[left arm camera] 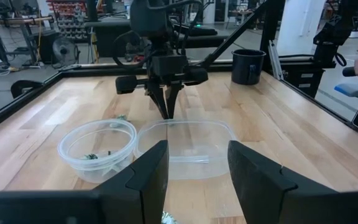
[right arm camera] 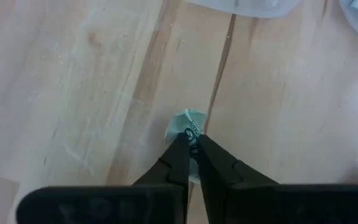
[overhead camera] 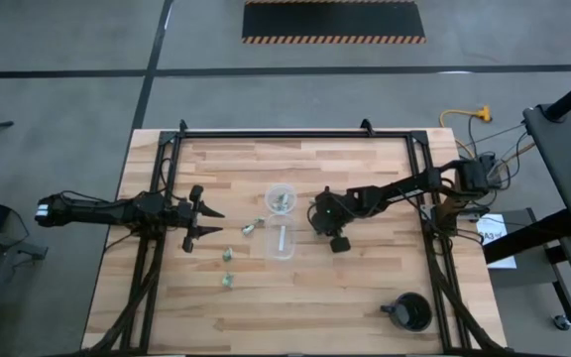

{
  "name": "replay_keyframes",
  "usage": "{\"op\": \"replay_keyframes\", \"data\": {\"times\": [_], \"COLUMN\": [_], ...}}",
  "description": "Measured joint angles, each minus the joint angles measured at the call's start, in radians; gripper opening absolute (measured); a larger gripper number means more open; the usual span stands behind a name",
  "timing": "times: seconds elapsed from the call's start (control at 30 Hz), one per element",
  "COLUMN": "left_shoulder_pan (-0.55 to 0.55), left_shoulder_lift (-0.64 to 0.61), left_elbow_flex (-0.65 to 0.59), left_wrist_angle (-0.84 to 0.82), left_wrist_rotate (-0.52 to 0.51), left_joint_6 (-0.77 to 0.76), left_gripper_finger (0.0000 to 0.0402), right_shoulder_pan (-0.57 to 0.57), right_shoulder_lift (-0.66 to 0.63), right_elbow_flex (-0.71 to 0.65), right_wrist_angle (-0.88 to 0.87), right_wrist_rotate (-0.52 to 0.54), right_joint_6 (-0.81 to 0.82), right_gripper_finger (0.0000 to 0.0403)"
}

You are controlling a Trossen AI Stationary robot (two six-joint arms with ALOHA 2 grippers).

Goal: Pick and place items into bin
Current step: Put the stevia packet into the circular transparent bin

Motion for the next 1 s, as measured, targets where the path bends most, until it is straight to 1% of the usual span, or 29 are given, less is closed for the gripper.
{"op": "replay_keyframes", "data": {"times": [0.07,0.1,0.23,0.3,0.37,0.47,0.57,0.73,0.9,1.0], "left_shoulder_pan": [0.0,0.0,0.0,0.0,0.0,0.0,0.0,0.0,0.0,0.0], "left_shoulder_lift": [0.0,0.0,0.0,0.0,0.0,0.0,0.0,0.0,0.0,0.0], "left_elbow_flex": [0.0,0.0,0.0,0.0,0.0,0.0,0.0,0.0,0.0,0.0], "left_wrist_angle": [0.0,0.0,0.0,0.0,0.0,0.0,0.0,0.0,0.0,0.0], "left_wrist_rotate": [0.0,0.0,0.0,0.0,0.0,0.0,0.0,0.0,0.0,0.0], "left_joint_6": [0.0,0.0,0.0,0.0,0.0,0.0,0.0,0.0,0.0,0.0], "left_gripper_finger": [0.0149,0.0149,0.0149,0.0149,0.0149,0.0149,0.0149,0.0149,0.0149,0.0149], "right_shoulder_pan": [0.0,0.0,-0.005,-0.012,-0.021,-0.03,-0.039,-0.054,-0.071,-0.083], "right_shoulder_lift": [0.0,0.0,0.0,0.0,0.0,-0.001,-0.001,-0.001,0.007,0.05], "right_elbow_flex": [0.005,0.006,0.006,-0.002,-0.01,-0.041,-0.092,-0.194,-0.261,-0.283], "right_wrist_angle": [0.006,0.021,0.127,0.173,0.223,0.334,0.5,0.802,1.019,1.165], "right_wrist_rotate": [0.011,0.034,0.158,0.185,0.188,0.224,0.265,0.261,0.253,0.214], "right_joint_6": [0.001,0.009,0.067,0.087,0.103,0.127,0.146,0.181,0.227,0.253], "right_gripper_finger": [0.0011,0.001,0.001,0.0009,0.0009,0.0009,0.0009,0.0009,0.0009,0.0009]}}
